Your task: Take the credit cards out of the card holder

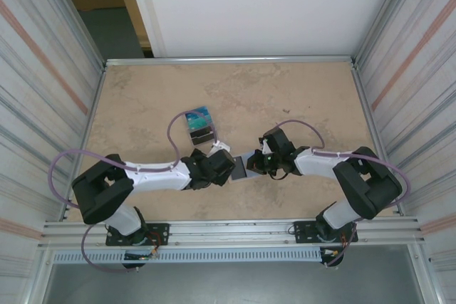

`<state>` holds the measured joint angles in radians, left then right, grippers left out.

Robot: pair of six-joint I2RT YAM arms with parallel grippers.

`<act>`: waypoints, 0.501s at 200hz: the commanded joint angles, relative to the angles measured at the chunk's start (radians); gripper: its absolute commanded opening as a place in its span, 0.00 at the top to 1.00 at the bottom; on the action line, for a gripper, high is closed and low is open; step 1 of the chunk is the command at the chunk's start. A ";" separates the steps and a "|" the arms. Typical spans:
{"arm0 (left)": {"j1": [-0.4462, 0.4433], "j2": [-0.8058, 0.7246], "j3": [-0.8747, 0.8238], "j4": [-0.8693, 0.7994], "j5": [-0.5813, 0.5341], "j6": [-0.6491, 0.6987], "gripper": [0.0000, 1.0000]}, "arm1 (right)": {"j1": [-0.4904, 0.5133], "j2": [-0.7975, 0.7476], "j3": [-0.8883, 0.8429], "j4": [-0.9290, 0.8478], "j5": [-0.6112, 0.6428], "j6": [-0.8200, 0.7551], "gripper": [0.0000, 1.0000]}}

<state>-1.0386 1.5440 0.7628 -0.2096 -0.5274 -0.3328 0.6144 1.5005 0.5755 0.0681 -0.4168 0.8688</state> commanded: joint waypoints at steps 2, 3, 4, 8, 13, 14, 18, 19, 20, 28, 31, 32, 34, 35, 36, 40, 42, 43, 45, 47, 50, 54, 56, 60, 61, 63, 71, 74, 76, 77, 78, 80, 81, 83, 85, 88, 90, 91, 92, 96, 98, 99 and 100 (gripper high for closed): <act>0.030 0.015 0.057 0.002 0.012 -0.001 0.01 | -0.005 -0.041 0.035 -0.045 0.000 -0.053 0.82; 0.032 0.016 0.057 0.003 0.015 -0.003 0.01 | -0.007 -0.042 0.036 -0.046 0.000 -0.054 0.81; 0.033 0.017 0.059 0.004 0.018 -0.004 0.01 | -0.006 -0.044 0.036 -0.048 0.000 -0.056 0.81; 0.040 0.020 0.062 0.005 0.032 -0.010 0.01 | -0.005 -0.047 0.038 -0.058 0.003 -0.062 0.80; 0.049 0.023 0.066 0.007 0.049 -0.017 0.01 | -0.006 -0.049 0.042 -0.067 0.004 -0.069 0.79; 0.051 0.024 0.068 0.007 0.051 -0.019 0.01 | -0.006 -0.049 0.043 -0.069 0.004 -0.070 0.79; 0.056 0.025 0.071 0.008 0.060 -0.024 0.01 | -0.005 -0.051 0.045 -0.077 0.005 -0.075 0.79; 0.057 0.026 0.071 0.008 0.061 -0.025 0.01 | -0.005 -0.051 0.046 -0.078 0.005 -0.076 0.79; 0.058 0.027 0.072 0.008 0.063 -0.026 0.01 | -0.005 -0.051 0.047 -0.079 0.005 -0.078 0.79; 0.064 0.035 0.080 0.002 0.073 -0.032 0.01 | -0.007 -0.052 0.053 -0.093 0.001 -0.088 0.79; 0.065 0.038 0.086 -0.001 0.075 -0.034 0.01 | -0.008 -0.053 0.056 -0.097 0.000 -0.093 0.79; 0.066 0.039 0.088 -0.002 0.076 -0.035 0.01 | -0.007 -0.054 0.057 -0.098 -0.001 -0.094 0.79; 0.066 0.042 0.090 -0.005 0.075 -0.035 0.01 | -0.007 -0.053 0.059 -0.101 -0.002 -0.097 0.79; 0.066 0.044 0.092 -0.006 0.076 -0.036 0.01 | -0.007 -0.053 0.060 -0.104 -0.002 -0.098 0.79; 0.065 0.044 0.095 -0.007 0.076 -0.036 0.01 | -0.007 -0.053 0.060 -0.105 -0.003 -0.100 0.79; 0.066 0.051 0.100 -0.014 0.077 -0.038 0.01 | -0.007 -0.053 0.062 -0.109 -0.006 -0.104 0.79; 0.066 0.054 0.103 -0.017 0.077 -0.039 0.01 | -0.007 -0.053 0.065 -0.112 -0.008 -0.106 0.79; 0.067 0.057 0.104 -0.019 0.077 -0.040 0.01 | -0.008 -0.053 0.065 -0.114 -0.009 -0.107 0.79; 0.067 0.061 0.108 -0.024 0.076 -0.043 0.01 | -0.008 -0.053 0.068 -0.116 -0.010 -0.110 0.79; 0.068 0.064 0.111 -0.027 0.076 -0.044 0.01 | -0.008 -0.052 0.070 -0.120 -0.012 -0.112 0.79; 0.068 0.070 0.116 -0.033 0.077 -0.048 0.01 | -0.010 -0.053 0.071 -0.122 -0.015 -0.115 0.79; 0.069 0.077 0.122 -0.038 0.078 -0.053 0.01 | -0.011 -0.053 0.074 -0.127 -0.017 -0.119 0.79; 0.068 0.081 0.124 -0.041 0.078 -0.055 0.01 | -0.013 -0.053 0.076 -0.129 -0.020 -0.121 0.79; 0.069 0.087 0.129 -0.045 0.079 -0.062 0.01 | -0.015 -0.053 0.078 -0.134 -0.022 -0.125 0.80; 0.070 0.087 0.130 -0.047 0.079 -0.063 0.01 | -0.015 -0.053 0.079 -0.135 -0.025 -0.127 0.80; 0.069 0.090 0.133 -0.049 0.081 -0.067 0.01 | -0.017 -0.053 0.079 -0.137 -0.026 -0.129 0.80; 0.073 0.101 0.138 -0.054 0.087 -0.077 0.01 | -0.025 -0.053 0.081 -0.145 -0.037 -0.133 0.81; 0.073 0.104 0.140 -0.054 0.089 -0.082 0.01 | -0.030 -0.051 0.080 -0.146 -0.043 -0.135 0.81; 0.073 0.105 0.141 -0.054 0.090 -0.084 0.01 | -0.031 -0.051 0.082 -0.146 -0.048 -0.135 0.82; 0.073 0.106 0.141 -0.053 0.091 -0.085 0.01 | -0.032 -0.051 0.081 -0.146 -0.050 -0.135 0.82; 0.073 0.107 0.142 -0.053 0.091 -0.086 0.01 | -0.033 -0.051 0.081 -0.146 -0.052 -0.136 0.82; 0.074 0.108 0.142 -0.053 0.094 -0.088 0.01 | -0.036 -0.051 0.080 -0.146 -0.059 -0.137 0.82; 0.074 0.109 0.143 -0.054 0.095 -0.088 0.01 | -0.038 -0.050 0.080 -0.145 -0.060 -0.137 0.82; 0.074 0.111 0.144 -0.054 0.096 -0.092 0.01 | -0.040 -0.050 0.079 -0.145 -0.066 -0.136 0.82; 0.075 0.112 0.145 -0.055 0.098 -0.094 0.01 | -0.043 -0.050 0.077 -0.143 -0.070 -0.135 0.83; 0.074 0.114 0.146 -0.057 0.099 -0.098 0.01 | -0.046 -0.048 0.075 -0.141 -0.077 -0.135 0.83; 0.075 0.116 0.147 -0.060 0.098 -0.101 0.01 | -0.048 -0.046 0.075 -0.140 -0.081 -0.135 0.83; 0.075 0.118 0.147 -0.060 0.097 -0.103 0.01 | -0.049 -0.046 0.074 -0.139 -0.084 -0.135 0.83; 0.074 0.118 0.148 -0.062 0.097 -0.105 0.01 | -0.049 -0.044 0.074 -0.140 -0.085 -0.134 0.83; 0.076 0.121 0.151 -0.068 0.096 -0.112 0.01 | -0.053 -0.042 0.073 -0.137 -0.095 -0.134 0.84; 0.076 0.123 0.153 -0.071 0.096 -0.116 0.01 | -0.054 -0.042 0.072 -0.136 -0.097 -0.135 0.84; 0.077 0.124 0.154 -0.073 0.096 -0.117 0.01 | -0.055 -0.041 0.072 -0.136 -0.099 -0.135 0.84; 0.077 0.124 0.154 -0.075 0.095 -0.118 0.01 | -0.056 -0.041 0.072 -0.135 -0.100 -0.134 0.84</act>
<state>-0.9695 1.6497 0.8837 -0.2356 -0.4397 -0.3889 0.5800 1.4712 0.6315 -0.0376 -0.4534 0.7692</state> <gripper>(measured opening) 0.987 0.168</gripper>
